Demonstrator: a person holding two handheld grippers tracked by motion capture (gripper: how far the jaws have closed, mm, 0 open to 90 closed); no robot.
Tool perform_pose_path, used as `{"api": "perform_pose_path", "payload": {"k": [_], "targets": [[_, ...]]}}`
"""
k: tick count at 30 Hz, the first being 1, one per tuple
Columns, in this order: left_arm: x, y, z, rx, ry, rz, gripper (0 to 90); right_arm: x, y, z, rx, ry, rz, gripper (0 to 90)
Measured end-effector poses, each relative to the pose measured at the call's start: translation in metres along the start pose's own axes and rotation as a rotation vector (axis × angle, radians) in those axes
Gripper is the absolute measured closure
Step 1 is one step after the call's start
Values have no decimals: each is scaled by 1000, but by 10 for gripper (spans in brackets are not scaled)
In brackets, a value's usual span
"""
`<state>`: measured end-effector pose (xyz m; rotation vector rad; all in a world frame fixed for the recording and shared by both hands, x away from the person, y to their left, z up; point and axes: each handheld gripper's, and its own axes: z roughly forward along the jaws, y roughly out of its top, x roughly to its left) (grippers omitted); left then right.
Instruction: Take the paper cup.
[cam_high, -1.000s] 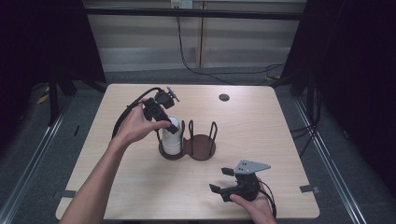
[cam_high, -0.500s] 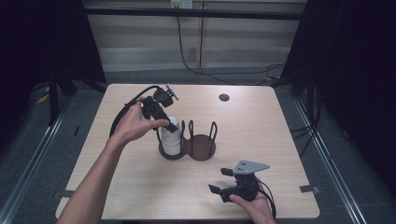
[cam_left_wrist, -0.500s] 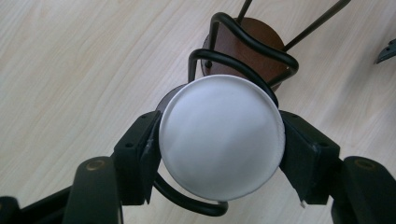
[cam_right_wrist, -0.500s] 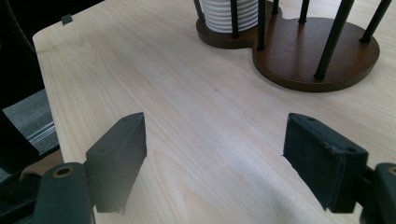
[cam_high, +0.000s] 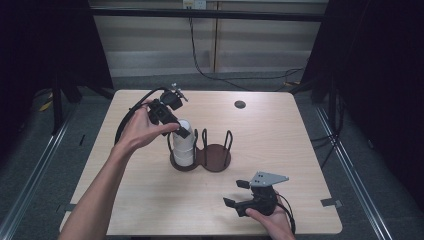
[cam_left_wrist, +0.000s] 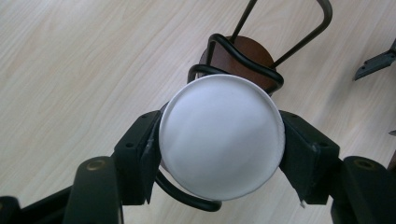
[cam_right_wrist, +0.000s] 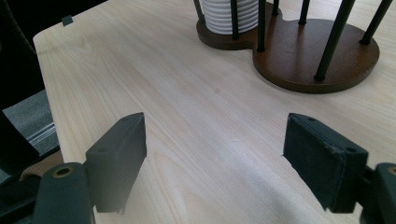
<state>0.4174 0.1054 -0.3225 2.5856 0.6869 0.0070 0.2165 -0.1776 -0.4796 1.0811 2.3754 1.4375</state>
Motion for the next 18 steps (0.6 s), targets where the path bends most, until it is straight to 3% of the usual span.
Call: {"api": "perform_pose_path", "payload": {"k": [8, 15, 18], "targets": [[1, -2, -7, 3, -9, -8, 357, 0, 0, 1, 3, -1, -2, 206], [-1, -2, -15, -33, -5, -15, 358, 0, 0, 1, 3, 3, 2, 206], [-4, -2, -18, -37, 14, -9, 359, 0, 0, 1, 3, 3, 0, 206]]}}
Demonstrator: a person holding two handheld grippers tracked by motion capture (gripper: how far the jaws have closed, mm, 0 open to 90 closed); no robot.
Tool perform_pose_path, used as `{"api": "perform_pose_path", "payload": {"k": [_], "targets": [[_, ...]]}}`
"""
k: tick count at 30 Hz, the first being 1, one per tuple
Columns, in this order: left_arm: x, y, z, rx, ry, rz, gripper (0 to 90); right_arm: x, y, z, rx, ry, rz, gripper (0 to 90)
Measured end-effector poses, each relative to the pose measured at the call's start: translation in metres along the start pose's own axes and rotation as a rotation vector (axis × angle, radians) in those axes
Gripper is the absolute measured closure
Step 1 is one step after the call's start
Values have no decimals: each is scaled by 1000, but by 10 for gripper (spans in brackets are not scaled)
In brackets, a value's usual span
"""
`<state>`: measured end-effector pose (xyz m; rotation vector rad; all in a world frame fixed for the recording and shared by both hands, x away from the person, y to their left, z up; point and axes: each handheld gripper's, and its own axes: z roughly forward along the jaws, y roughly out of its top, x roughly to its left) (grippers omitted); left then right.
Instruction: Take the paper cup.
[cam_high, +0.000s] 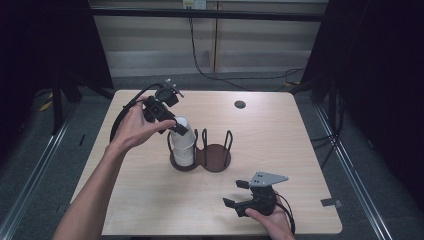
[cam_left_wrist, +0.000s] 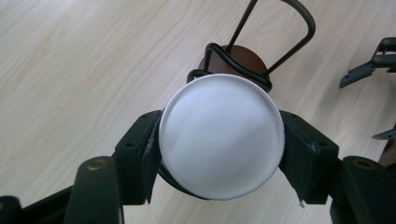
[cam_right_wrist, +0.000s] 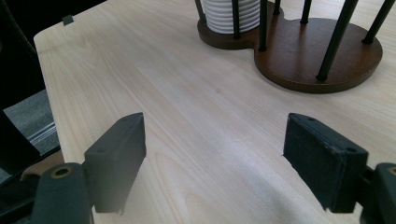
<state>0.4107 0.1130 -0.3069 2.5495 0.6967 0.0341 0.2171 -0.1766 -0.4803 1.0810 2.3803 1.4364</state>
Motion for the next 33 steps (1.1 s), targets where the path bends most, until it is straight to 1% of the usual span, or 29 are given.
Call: {"api": "perform_pose_path", "payload": {"k": [2, 5, 7, 9, 11, 14, 16, 20, 22, 23, 24, 25, 26, 27, 28, 29, 30, 32, 33], "targets": [[0, 0, -2, -1, -5, -7, 359, 0, 0, 0, 1, -2, -1, 206], [-4, 1, -8, -2, 3, 16, 359, 0, 0, 0, 1, -1, -1, 206], [-5, 1, -12, -19, 3, 10, 360, 0, 0, 0, 1, -2, -1, 206], [-6, 1, -16, -23, 12, 16, 359, 0, 0, 1, 2, -2, 1, 206], [-7, 1, -18, -30, 11, 24, 360, 1, 0, 1, 3, -2, -1, 206], [-6, 0, -22, -50, -6, 16, 359, 0, 0, 1, 3, -3, -3, 205], [-6, -2, -24, -70, -1, 6, 360, 0, 0, 1, 3, -2, -1, 205], [-5, -5, -29, -100, -7, 11, 360, 1, 0, 1, 4, -1, 1, 205], [-5, -8, -30, -132, -8, 5, 360, 1, 0, 1, 4, -1, 1, 205], [-5, -10, -31, -148, 1, 9, 360, 0, 0, 1, 4, -4, -2, 204], [-3, -12, -32, -156, 0, 15, 361, 1, 0, 1, 5, -4, 1, 203], [-4, -15, -31, -180, -7, -10, 361, 1, 0, 1, 4, -5, 1, 203], [-3, -17, -31, -197, -14, -20, 362, 1, 0, 1, 3, -9, 0, 202], [-2, -19, -32, -210, -6, -17, 362, 1, 0, 1, 2, -8, 1, 201], [-3, -21, -32, -228, -4, -30, 362, 1, 0, 1, 2, -9, 1, 201], [-2, -22, -34, -231, -4, -18, 362, 1, 0, 1, 2, -10, 1, 201], [-1, -24, -35, -253, -7, -26, 362, 0, 0, 1, 1, -11, 0, 201], [0, -28, -36, -275, -1, -26, 362, 1, 0, 2, 2, -10, 3, 201], [0, -31, -36, -302, -10, -40, 362, 0, 0, 2, 1, -11, -1, 201]]}}
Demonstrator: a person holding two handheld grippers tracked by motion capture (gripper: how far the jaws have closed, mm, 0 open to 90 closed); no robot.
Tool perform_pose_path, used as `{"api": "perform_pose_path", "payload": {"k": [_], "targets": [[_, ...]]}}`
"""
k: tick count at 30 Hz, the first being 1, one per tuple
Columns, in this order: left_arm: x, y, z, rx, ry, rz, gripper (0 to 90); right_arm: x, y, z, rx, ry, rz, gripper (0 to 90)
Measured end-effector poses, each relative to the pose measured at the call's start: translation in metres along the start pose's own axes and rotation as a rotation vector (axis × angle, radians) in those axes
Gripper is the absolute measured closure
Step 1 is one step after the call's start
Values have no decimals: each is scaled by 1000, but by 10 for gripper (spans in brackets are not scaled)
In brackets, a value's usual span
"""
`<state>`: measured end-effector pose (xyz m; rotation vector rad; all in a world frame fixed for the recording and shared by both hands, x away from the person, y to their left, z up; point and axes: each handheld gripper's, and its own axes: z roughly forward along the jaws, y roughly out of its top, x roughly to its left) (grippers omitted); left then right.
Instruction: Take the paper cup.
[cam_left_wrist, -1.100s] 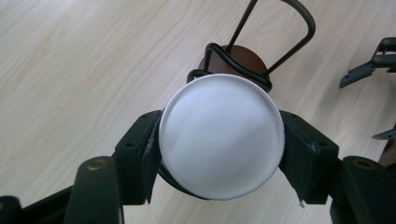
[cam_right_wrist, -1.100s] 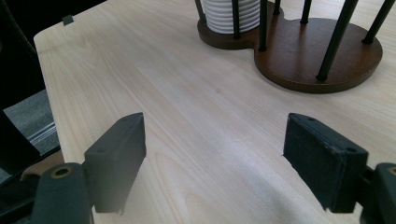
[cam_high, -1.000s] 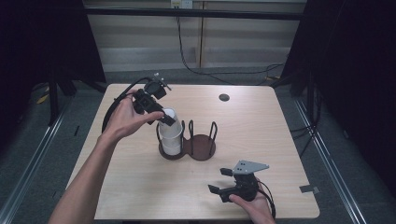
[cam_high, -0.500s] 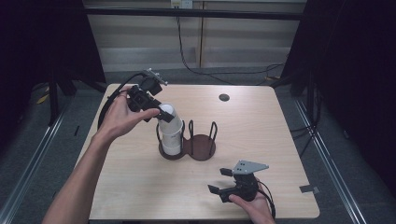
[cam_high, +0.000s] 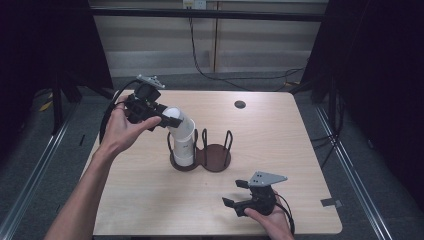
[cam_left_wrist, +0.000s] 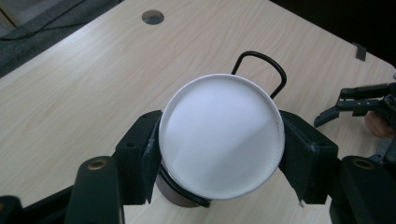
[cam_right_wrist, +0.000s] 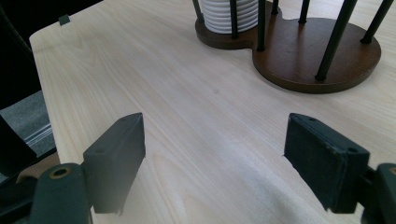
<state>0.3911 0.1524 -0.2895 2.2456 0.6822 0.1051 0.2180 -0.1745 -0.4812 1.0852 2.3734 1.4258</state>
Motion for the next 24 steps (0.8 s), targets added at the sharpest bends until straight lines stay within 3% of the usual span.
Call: {"api": "perform_pose_path", "payload": {"k": [9, 16, 19, 24], "targets": [[-2, -17, -9, -127, -2, -11, 363, 0, 1, 1, -2, -6, 5, 200], [-7, -24, -16, -158, -7, 11, 364, -1, 2, 2, -12, -4, 5, 200], [-14, -28, -19, -176, -39, 31, 364, -2, 3, 2, -17, -6, 21, 198], [-20, -32, -24, -185, -51, 53, 365, -3, 6, 2, -28, -8, 21, 194]]}}
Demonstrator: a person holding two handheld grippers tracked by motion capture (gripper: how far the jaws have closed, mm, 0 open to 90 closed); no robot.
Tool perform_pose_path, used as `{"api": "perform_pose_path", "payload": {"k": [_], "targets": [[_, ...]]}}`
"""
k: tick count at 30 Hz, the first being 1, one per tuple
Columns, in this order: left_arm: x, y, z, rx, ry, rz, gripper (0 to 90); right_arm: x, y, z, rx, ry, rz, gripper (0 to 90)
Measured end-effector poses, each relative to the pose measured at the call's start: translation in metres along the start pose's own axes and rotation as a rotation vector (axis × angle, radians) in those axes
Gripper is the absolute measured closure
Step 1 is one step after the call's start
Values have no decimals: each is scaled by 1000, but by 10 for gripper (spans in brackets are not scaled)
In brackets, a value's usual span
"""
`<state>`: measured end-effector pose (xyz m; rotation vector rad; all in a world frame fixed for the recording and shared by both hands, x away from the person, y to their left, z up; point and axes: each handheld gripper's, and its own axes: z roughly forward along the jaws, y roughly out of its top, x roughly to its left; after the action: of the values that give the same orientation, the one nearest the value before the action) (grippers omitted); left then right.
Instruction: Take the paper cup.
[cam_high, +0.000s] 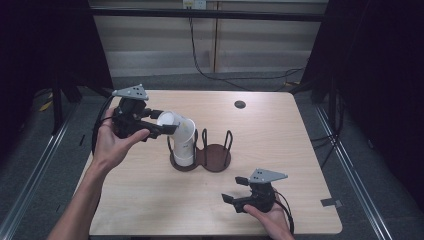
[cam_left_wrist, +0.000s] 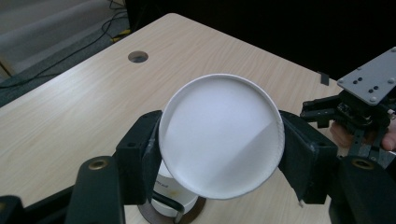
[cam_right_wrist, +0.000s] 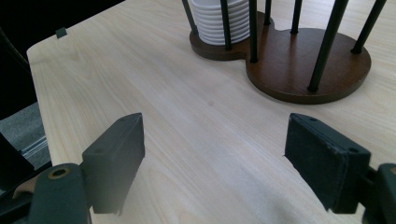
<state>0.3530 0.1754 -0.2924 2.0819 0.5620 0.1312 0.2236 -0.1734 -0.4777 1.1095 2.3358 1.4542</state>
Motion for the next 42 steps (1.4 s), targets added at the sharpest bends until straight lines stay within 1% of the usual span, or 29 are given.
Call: {"api": "perform_pose_path", "payload": {"k": [1, 3, 4, 5, 7, 9, 11, 13, 15, 18, 20, 22, 25, 27, 29, 30, 31, 33, 34, 35, 37, 38, 42], "targets": [[-1, -1, -2, -1, 0, 7, 365, 0, 1, 0, -2, 1, -1, 193], [-2, -4, -3, -13, -17, -2, 365, 1, 2, 1, -8, 4, -6, 189], [-4, -6, -5, -12, -13, 2, 365, 2, 3, 1, -6, 7, -7, 188], [-7, -7, -6, -12, -10, 13, 365, 3, 4, 1, -8, 9, -9, 186], [-13, -10, -8, -17, -21, 31, 365, 4, 6, 1, -15, 20, -17, 179], [-14, -13, -8, -11, -27, 31, 365, 5, 8, 1, -16, 25, -19, 177], [-13, -16, -7, -6, -23, 32, 365, 6, 11, 0, -25, 36, -20, 177], [-13, -20, -6, -8, -45, 37, 365, 8, 14, -1, -33, 52, -30, 176], [-15, -24, -4, -11, -60, 42, 365, 10, 18, -3, -45, 59, -36, 176], [-18, -28, -1, 0, -72, 50, 365, 10, 26, -3, -58, 68, -56, 174], [-20, -31, 0, -4, -84, 53, 365, 12, 33, -3, -59, 70, -69, 170], [-22, -34, 3, -10, -101, 47, 365, 13, 40, -3, -68, 75, -82, 166], [-26, -41, 8, 2, -113, 50, 365, 16, 49, -2, -83, 84, -97, 146], [-27, -45, 11, 5, -122, 47, 365, 18, 53, -2, -109, 90, -118, 137], [-27, -49, 13, 9, -126, 42, 365, 18, 58, -2, -128, 106, -121, 136], [-25, -53, 14, -1, -135, 22, 365, 18, 59, -1, -130, 110, -124, 136], [-25, -56, 15, -3, -134, 21, 365, 19, 61, 1, -136, 118, -129, 136], [-27, -60, 15, -12, -146, 18, 365, 19, 63, 3, -140, 135, -126, 136], [-27, -60, 15, -12, -146, 18, 365, 20, 64, 4, -138, 143, -129, 135], [-28, -64, 17, -13, -156, 17, 365, 21, 65, 6, -138, 149, -133, 135], [-28, -66, 19, -13, -159, 14, 365, 22, 67, 8, -138, 152, -132, 135], [-28, -69, 22, 8, -164, 13, 365, 24, 71, 12, -141, 165, -137, 135], [-28, -72, 25, 15, -181, 7, 365, 26, 79, 16, -154, 193, -154, 136]]}}
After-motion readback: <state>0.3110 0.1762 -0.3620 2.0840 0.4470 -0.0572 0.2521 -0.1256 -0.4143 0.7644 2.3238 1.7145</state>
